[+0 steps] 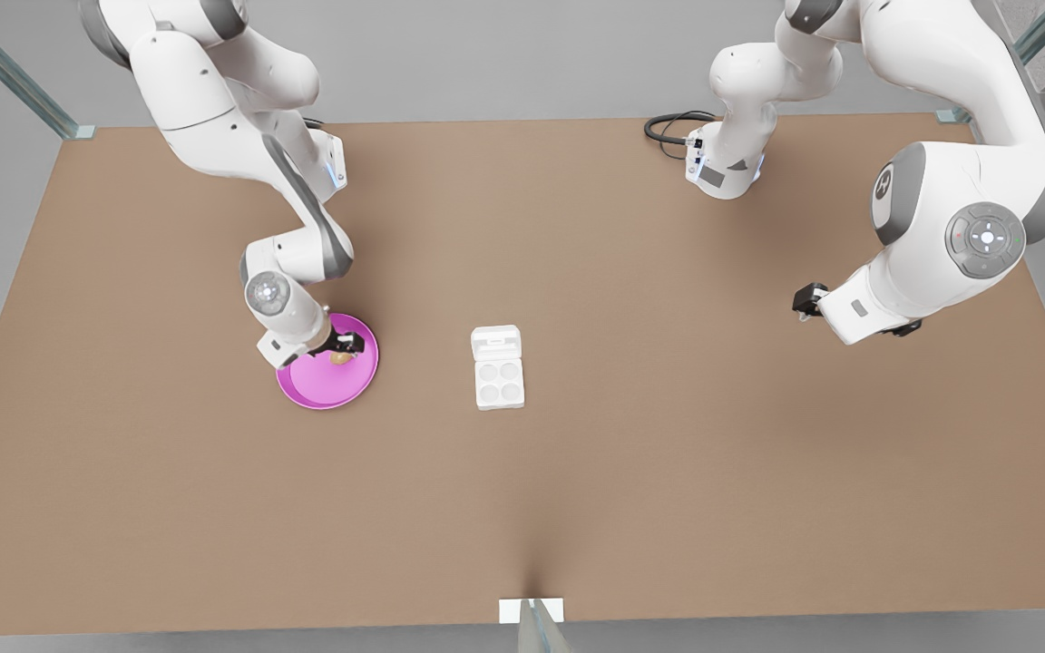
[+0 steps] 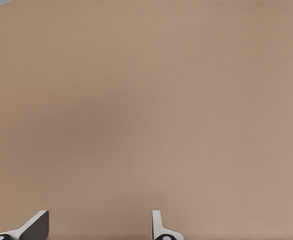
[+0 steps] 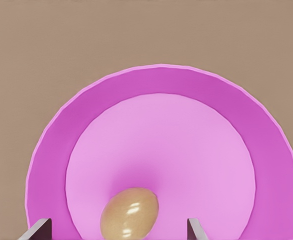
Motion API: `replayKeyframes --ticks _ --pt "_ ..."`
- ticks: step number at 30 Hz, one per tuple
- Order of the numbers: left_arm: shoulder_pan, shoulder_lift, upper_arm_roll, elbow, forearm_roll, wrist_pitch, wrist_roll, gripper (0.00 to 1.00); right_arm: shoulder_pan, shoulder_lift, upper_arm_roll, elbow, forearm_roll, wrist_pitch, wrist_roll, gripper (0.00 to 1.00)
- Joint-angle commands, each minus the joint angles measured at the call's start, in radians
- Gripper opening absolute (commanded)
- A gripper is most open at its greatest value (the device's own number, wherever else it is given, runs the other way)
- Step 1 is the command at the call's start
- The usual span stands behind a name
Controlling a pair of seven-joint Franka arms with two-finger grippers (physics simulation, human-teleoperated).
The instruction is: Pack egg into the box and close the box lid
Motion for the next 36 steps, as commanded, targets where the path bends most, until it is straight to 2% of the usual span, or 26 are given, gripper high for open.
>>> replayKeyframes --ticks 1,10,18,19,20,22,24,27,29,36 --pt "0.0 -0.001 0.0 0.0 0.001 0.0 0.003 1.0 -0.001 0.002 0.0 0.002 0.002 0.007 0.08 1.0" --pt "0.0 0.003 0.0 0.0 0.001 0.0 0.003 1.0 -0.012 0.098 -0.001 0.003 0.001 0.071 0.074 1.0" --pt "0.0 0.003 0.0 0.0 0.001 0.0 0.003 1.0 -0.012 0.116 -0.001 0.002 0.001 0.108 0.079 1.0" --pt "0.0 0.003 0.0 0.0 0.001 0.0 0.003 1.0 -0.014 0.116 0.0 0.002 0.002 0.108 0.079 0.89" --pt "0.0 0.003 0.0 0.0 0.001 0.0 0.003 1.0 -0.014 0.116 0.0 0.003 0.002 0.108 0.079 0.71" --pt "0.0 0.003 0.0 0.0 0.001 0.0 0.003 1.0 -0.014 0.117 0.0 0.002 0.002 0.108 0.08 0.54" --pt "0.0 0.003 0.0 0.0 -0.001 0.0 0.003 1.0 -0.014 0.116 0.0 0.002 0.002 0.106 0.079 0.49" --pt "-0.001 0.003 0.0 0.0 0.001 0.0 0.001 1.0 -0.015 0.114 -0.001 0.002 0.002 0.105 0.08 0.49" --pt "-0.001 0.003 0.0 0.0 0.001 0.0 0.001 1.0 -0.015 0.114 0.0 0.002 0.002 0.103 0.079 0.44" --pt "-0.003 0.003 0.0 0.0 -0.001 0.0 0.0 1.0 -0.012 0.105 0.0 0.003 0.002 0.085 0.07 0.44"
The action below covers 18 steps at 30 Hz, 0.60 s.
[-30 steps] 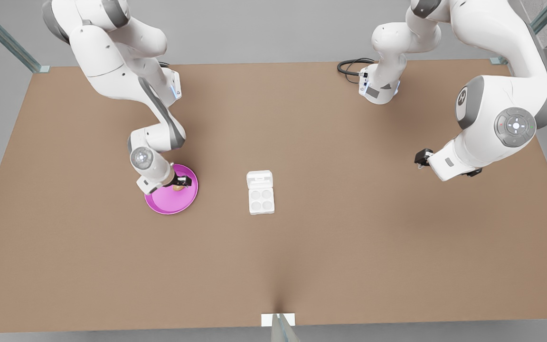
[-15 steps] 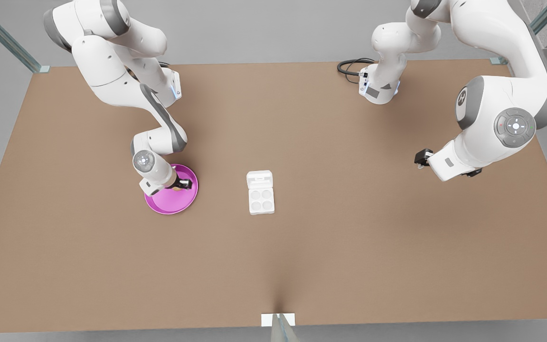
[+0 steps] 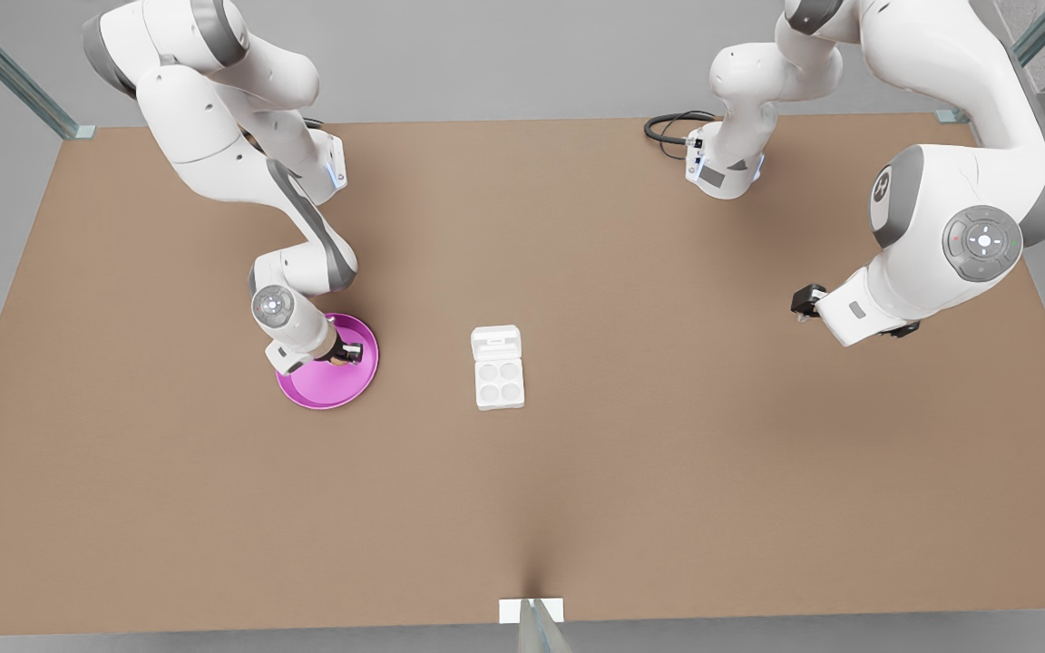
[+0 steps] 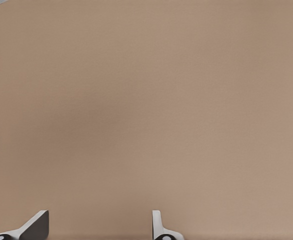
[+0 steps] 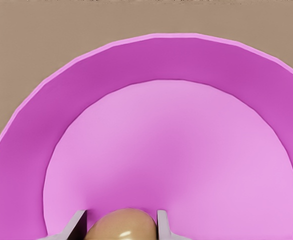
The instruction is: Pack egg into the box and close the box lid
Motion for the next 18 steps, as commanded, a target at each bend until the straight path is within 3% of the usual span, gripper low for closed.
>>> replayKeyframes --ticks 1,5,7,12,16,18 --pt "-0.001 -0.001 0.0 0.0 0.0 0.0 -0.002 1.0 0.001 -0.003 -0.001 0.002 -0.013 -0.032 0.032 0.45" --pt "-0.001 -0.001 0.0 0.0 0.0 0.0 -0.002 1.0 0.001 -0.02 0.013 0.019 -0.014 -0.06 0.024 0.45" --pt "-0.001 -0.001 0.0 0.0 0.0 0.0 -0.002 1.0 0.001 -0.029 0.021 0.081 -0.014 -0.161 0.024 0.45" --pt "-0.001 -0.001 0.0 0.0 0.0 -0.002 -0.002 1.0 0.004 -0.023 0.029 0.282 -0.013 -0.37 0.005 0.45" --pt "-0.004 -0.001 0.0 0.0 0.0 -0.002 -0.002 1.0 0.03 -0.009 0.041 0.438 -0.01 -0.428 -0.036 0.45" --pt "-0.004 -0.001 0.0 0.0 0.0 -0.003 -0.003 1.0 0.056 0.067 0.058 0.55 -0.01 -0.431 -0.067 0.45"
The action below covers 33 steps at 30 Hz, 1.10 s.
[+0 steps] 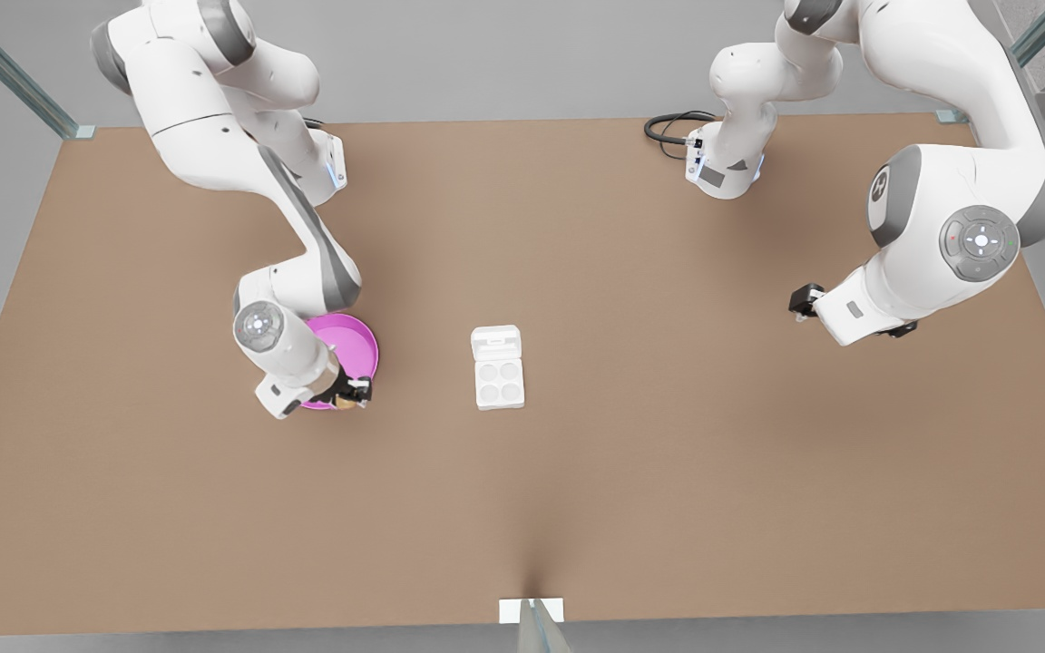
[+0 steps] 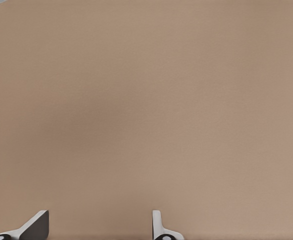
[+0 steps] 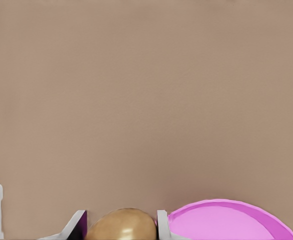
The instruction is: Pack egg into the box and close the box lid
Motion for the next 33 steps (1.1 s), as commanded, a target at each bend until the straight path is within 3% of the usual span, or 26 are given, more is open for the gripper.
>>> replayKeyframes --ticks 1,6,13,33 --pt "0.0 -0.001 0.0 0.0 0.0 -0.002 -0.002 1.0 0.035 0.045 0.005 0.084 -0.015 -0.098 -0.021 0.45" --pt "0.0 -0.001 0.0 0.0 0.0 0.0 -0.002 1.0 0.169 0.146 0.004 0.289 0.067 -0.142 0.004 0.45" --pt "0.0 -0.001 0.0 0.0 0.002 -0.002 -0.004 1.0 0.356 0.155 -0.007 0.309 0.205 -0.144 0.211 0.45" --pt "-0.014 0.006 0.0 0.0 0.0 0.0 -0.005 1.0 0.425 0.236 -0.007 0.329 0.215 -0.093 0.217 0.46"
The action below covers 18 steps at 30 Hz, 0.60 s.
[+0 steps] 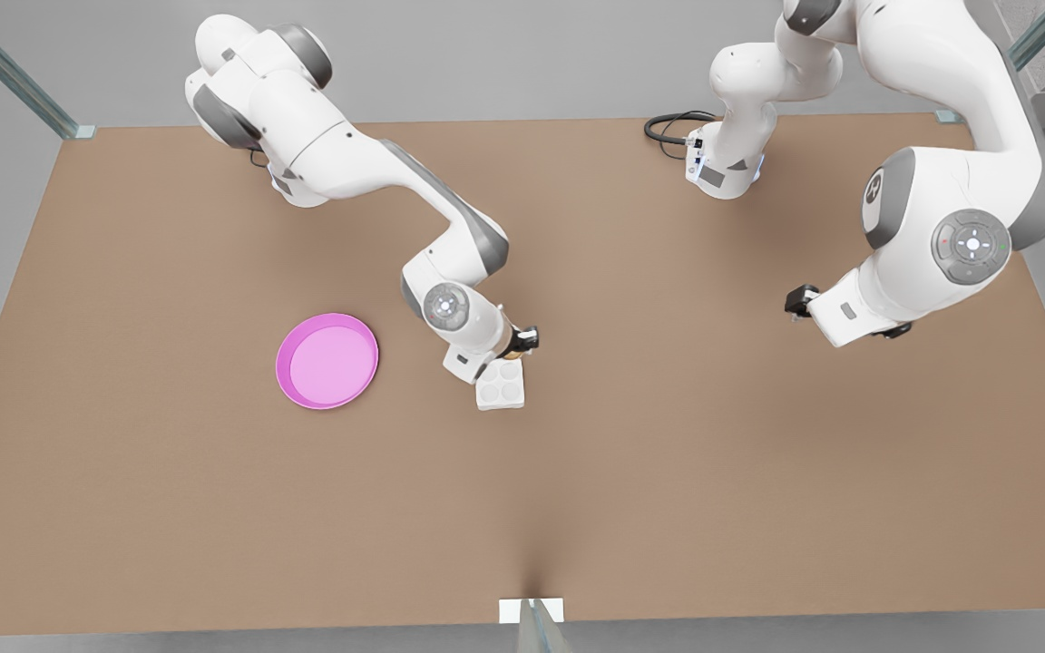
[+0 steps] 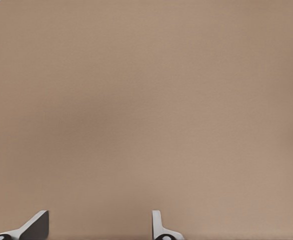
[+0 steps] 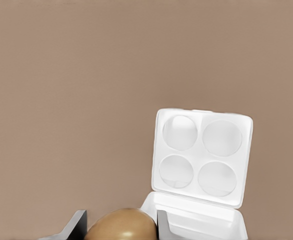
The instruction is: Pack egg into the box and close the box lid
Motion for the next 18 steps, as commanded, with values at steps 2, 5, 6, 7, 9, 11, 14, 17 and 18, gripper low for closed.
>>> replayKeyframes --ticks 2,5,6,7,9,11,14,17,18 --pt "-0.003 0.0 0.0 0.0 0.0 0.001 -0.003 1.0 0.0 -0.002 0.0 0.019 -0.011 -0.005 0.093 0.46" --pt "-0.003 0.0 0.0 0.0 0.002 -0.002 -0.002 1.0 0.043 0.004 -0.053 0.022 -0.014 0.071 0.076 0.46" --pt "-0.003 0.0 0.0 0.0 0.002 -0.002 -0.002 1.0 0.048 0.015 -0.053 0.022 -0.014 0.107 0.071 0.46" --pt "-0.003 0.0 0.0 0.0 0.002 -0.001 -0.002 1.0 0.048 0.022 -0.053 0.022 -0.014 0.133 0.065 0.46" --pt "-0.003 0.0 0.0 0.0 0.002 -0.001 -0.002 1.0 0.053 0.028 -0.053 0.022 -0.014 0.134 0.064 0.47" --pt "-0.003 0.0 0.0 0.0 0.0 -0.001 -0.002 1.0 0.054 0.035 -0.053 0.022 -0.012 0.134 0.064 0.47" --pt "-0.002 0.0 0.0 0.0 0.0 0.002 -0.003 1.0 0.053 0.061 -0.053 0.027 -0.014 0.16 0.064 0.48" --pt "-0.003 0.0 0.0 0.0 0.002 0.001 -0.002 1.0 0.051 0.074 -0.053 0.028 -0.014 0.171 0.062 0.48" --pt "-0.003 0.0 0.0 0.0 0.0 0.001 -0.002 1.0 0.051 0.082 -0.053 0.028 -0.016 0.179 0.062 0.49"
